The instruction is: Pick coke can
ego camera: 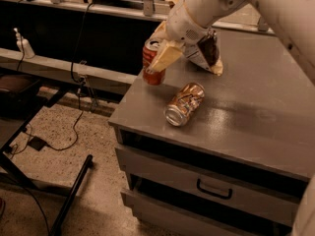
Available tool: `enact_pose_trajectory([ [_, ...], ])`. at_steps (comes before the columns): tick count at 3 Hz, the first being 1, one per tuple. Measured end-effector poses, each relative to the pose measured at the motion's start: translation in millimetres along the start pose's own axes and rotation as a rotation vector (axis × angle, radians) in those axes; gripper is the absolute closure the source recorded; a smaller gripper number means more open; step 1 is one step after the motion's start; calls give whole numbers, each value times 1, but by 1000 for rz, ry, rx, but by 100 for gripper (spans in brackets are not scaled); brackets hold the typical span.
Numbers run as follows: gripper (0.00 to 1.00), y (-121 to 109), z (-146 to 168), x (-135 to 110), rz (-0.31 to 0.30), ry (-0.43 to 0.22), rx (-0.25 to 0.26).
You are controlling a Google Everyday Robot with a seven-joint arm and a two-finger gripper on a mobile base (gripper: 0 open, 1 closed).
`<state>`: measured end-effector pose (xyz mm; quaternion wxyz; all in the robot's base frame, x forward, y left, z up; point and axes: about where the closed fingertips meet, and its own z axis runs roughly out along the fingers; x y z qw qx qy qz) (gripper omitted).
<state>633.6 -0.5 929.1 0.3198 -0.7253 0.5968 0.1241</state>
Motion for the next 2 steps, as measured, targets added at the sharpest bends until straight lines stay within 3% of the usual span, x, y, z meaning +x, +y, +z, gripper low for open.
enact_pose_trajectory([
  [2,100,-2,-37,-29,-62,-58,64],
])
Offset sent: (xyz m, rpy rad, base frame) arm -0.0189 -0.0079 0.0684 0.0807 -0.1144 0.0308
